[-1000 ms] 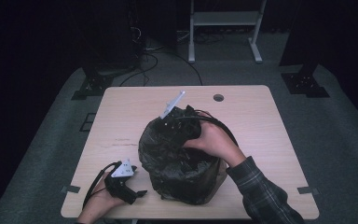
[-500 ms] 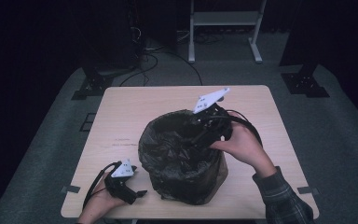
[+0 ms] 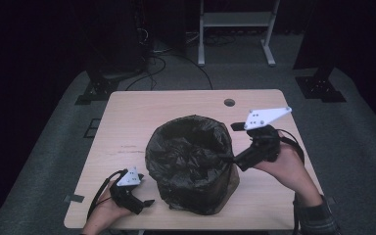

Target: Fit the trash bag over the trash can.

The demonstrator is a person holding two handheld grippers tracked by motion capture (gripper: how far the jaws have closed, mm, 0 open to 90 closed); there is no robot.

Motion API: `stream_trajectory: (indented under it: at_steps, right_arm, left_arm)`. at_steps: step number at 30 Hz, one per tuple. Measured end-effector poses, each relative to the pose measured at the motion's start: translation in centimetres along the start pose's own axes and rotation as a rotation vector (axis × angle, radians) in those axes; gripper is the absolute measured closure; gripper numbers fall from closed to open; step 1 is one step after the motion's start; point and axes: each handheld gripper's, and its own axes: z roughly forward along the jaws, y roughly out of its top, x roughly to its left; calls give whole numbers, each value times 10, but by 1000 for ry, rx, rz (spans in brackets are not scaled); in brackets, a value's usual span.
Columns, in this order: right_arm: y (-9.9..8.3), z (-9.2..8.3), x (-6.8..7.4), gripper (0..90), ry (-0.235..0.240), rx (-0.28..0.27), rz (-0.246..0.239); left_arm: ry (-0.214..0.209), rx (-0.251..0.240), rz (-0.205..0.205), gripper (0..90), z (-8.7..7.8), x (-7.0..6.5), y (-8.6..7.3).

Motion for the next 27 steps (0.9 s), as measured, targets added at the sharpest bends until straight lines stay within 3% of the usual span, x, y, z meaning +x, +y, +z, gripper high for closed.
stream_trajectory:
  at_steps: [4,10,17,20,27]
  right_arm:
    - [-21,-13,7,0,-21,-14,-7]
    - [-46,-18,10,0,-34,-22,10]
    - [-84,-6,16,0,-25,-8,2]
    - [-101,1,18,0,11,-9,16]
    - [-132,13,21,0,-7,40,40]
  left_arm:
    - [0,1,0,0,0,0,0]
    - [0,1,0,0,0,0,0]
    - [0,1,1,0,0,0,0]
    - [0,2,1,0,0,0,0]
    - [0,1,0,0,0,0,0]
